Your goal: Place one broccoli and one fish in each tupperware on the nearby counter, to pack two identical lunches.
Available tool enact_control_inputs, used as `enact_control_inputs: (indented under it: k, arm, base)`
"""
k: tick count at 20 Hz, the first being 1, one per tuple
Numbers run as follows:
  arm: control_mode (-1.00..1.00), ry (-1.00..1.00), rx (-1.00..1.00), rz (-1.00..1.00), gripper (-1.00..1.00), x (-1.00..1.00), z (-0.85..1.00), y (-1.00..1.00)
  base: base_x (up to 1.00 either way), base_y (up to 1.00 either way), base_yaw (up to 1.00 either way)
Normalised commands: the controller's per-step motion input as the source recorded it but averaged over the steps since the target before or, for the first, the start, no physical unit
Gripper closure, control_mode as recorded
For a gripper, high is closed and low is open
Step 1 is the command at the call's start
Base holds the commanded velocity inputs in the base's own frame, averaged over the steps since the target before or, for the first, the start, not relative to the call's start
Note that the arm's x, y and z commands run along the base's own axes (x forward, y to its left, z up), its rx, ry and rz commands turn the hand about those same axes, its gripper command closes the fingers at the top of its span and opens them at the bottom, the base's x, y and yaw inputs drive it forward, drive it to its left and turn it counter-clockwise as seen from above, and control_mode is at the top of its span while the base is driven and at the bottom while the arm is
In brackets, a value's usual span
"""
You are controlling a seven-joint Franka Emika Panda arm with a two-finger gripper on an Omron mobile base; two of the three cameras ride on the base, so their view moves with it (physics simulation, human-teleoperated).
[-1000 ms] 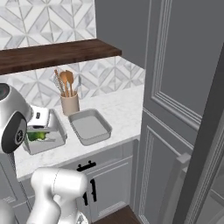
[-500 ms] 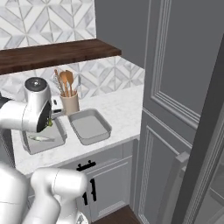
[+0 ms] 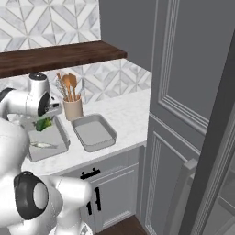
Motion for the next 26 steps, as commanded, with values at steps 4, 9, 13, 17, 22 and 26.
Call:
enact_control_inputs:
  k: [4, 9, 13, 17, 22, 26]
  arm:
    - [-1.00, 0.00, -0.02, 0.28, 1.00, 0.60, -0.71, -0.02]
    - [-1.00, -0.01, -0.06, 0.20, 1.00, 0.18, -0.51, 0.15]
    - [-1.00, 0.00, -0.08, 0.12, 1.00, 0.36, -0.71, 0.43]
    - [-1.00, 0.00, -0.05, 0.09, 1.00, 0.68, -0.24, 0.36]
    - [-1.00, 0.00, -0.05, 0.03, 1.00, 0.35, -0.03, 0.34]
    - [-1.00, -0.01, -0.07, 0.00, 1.00, 0.32, -0.15, 0.29]
  base:
    - [0.00, 0.00, 0.00]
    - [0.00, 0.00, 0.00]
    - [0.00, 0.00, 0.00]
    - [0.00, 0.00, 0.00]
    - [0.00, 0.00, 0.00]
    - [0.00, 0.00, 0.00]
